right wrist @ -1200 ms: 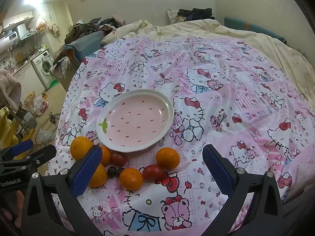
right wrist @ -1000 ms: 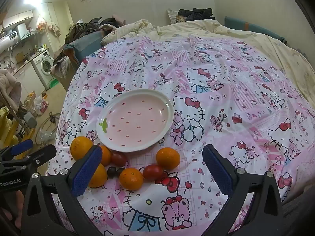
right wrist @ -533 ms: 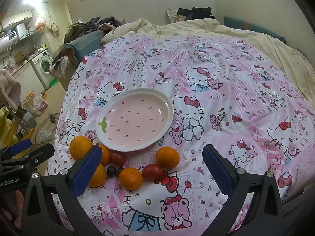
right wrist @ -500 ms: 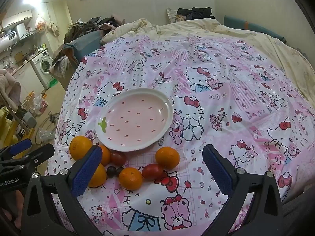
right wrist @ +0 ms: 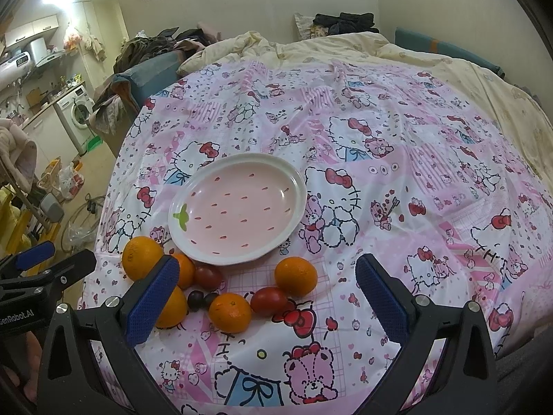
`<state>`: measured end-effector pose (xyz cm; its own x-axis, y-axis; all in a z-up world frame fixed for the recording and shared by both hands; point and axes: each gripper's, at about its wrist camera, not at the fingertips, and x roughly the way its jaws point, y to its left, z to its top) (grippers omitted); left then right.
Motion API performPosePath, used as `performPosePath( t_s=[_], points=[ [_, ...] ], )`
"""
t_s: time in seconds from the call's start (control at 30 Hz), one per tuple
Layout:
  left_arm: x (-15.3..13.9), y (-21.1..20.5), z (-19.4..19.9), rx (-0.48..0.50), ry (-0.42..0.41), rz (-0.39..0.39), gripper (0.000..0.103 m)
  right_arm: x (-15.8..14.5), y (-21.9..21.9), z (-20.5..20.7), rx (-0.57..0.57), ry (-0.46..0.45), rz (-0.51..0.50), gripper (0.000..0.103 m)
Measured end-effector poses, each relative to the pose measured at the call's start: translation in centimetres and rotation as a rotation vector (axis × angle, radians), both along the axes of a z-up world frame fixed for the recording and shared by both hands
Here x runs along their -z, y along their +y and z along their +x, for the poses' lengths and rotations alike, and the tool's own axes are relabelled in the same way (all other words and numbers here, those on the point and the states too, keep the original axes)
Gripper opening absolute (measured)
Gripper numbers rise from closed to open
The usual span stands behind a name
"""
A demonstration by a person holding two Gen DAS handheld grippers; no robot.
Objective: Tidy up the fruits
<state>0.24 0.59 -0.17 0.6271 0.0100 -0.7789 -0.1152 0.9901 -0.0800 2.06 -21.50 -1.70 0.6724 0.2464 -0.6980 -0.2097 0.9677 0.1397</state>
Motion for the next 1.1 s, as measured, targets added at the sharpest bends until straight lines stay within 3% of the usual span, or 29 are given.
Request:
performPosePath(
  t_s=[1.1],
  points=[
    [0.40,0.17,-0.09,-0.009,0.005,-0.002,0.102,-0.23,0.05,-0.05,0.000,-0.008,0.000,0.103]
  ],
)
